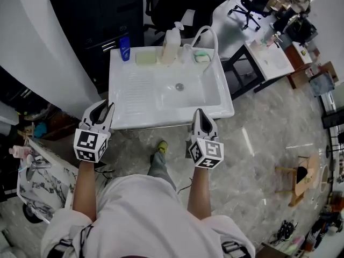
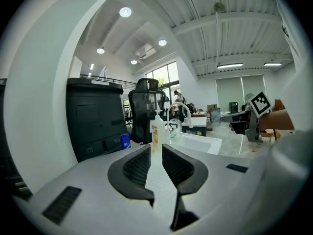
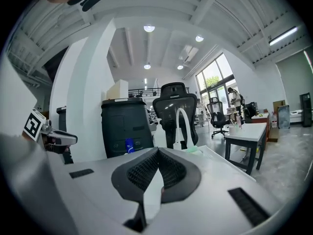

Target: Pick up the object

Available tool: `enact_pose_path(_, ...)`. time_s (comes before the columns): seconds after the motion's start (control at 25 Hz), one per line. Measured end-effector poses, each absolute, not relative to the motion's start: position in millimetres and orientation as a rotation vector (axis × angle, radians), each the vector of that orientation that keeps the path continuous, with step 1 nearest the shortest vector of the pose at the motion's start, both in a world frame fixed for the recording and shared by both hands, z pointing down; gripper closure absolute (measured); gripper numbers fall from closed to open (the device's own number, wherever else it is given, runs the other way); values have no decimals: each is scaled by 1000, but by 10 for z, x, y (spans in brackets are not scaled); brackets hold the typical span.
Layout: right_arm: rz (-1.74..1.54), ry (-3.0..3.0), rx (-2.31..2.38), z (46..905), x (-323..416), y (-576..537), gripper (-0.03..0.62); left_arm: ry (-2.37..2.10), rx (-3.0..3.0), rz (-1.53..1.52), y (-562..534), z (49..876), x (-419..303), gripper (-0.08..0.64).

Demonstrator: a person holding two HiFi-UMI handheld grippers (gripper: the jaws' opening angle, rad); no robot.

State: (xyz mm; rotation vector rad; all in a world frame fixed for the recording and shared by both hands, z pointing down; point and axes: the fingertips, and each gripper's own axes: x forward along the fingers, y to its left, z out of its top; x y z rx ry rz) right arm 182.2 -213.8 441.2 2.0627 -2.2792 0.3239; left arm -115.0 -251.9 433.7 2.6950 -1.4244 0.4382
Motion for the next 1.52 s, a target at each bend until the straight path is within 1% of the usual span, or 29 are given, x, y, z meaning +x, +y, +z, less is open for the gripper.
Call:
enact_pose_path(0.28,352,-2362,1916,4541,2291,-3276,584,-1468,2651,495,-3466,4388,-404,492)
enact_pose_path(0.56,419,-2431,1764,4790,2236,-4045,584,-1487,2661,643,-4045,4580,-107,494)
enact_pose_path(0.76,473,-2420,1709,4985,2087,-4250,584,-1458,2625,673,-4256,4775,-167,493)
enact_pose_path(0.96,471,-2369,1749,5068,2056,-4426,584,-1356,2658,687,-4517,4930,-149,492)
enact_pose_path(1.24,485,-2322,1814,5103,2042,-4612,584,-1199,2729,786,-4958,5123,-60,493)
enact_pose_path(1.52,526,-2290,1823,5281,2028,-4692,584,-1011,2835,1046,-5263,5459,214,492)
